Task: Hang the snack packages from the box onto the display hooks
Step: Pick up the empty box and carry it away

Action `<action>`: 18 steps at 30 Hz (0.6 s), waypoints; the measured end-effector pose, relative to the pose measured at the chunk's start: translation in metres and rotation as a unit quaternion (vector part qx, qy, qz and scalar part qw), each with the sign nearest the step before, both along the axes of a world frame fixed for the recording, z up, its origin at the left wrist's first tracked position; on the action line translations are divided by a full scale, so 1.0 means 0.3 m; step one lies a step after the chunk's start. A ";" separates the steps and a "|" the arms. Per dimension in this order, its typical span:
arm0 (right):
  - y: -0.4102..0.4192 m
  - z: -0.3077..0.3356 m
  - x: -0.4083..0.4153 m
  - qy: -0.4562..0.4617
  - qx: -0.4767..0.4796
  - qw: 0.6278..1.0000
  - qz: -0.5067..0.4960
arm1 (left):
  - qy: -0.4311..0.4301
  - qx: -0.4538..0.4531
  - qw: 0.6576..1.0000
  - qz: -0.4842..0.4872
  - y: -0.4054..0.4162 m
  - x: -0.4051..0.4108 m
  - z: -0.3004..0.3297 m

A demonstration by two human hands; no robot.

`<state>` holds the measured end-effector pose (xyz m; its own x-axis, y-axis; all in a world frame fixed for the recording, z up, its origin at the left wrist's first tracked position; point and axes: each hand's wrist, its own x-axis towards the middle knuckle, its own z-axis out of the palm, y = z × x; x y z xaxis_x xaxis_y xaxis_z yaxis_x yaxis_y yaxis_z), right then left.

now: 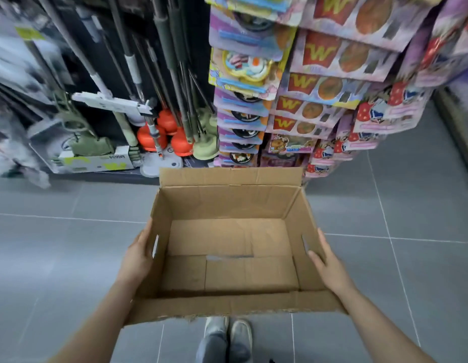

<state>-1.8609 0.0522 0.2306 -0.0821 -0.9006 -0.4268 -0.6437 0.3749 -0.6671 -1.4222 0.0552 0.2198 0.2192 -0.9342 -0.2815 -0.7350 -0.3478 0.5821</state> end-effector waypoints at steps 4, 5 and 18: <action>-0.023 0.185 0.107 -0.054 -0.006 0.998 0.021 | 0.007 -0.007 0.999 0.052 0.097 0.108 0.185; -0.032 0.215 0.142 -0.059 -0.009 0.998 0.037 | 0.010 -0.015 0.998 0.062 0.124 0.134 0.220; -0.050 0.445 0.853 -0.069 -0.046 0.978 0.190 | -0.020 -0.060 0.981 0.181 0.460 0.769 0.441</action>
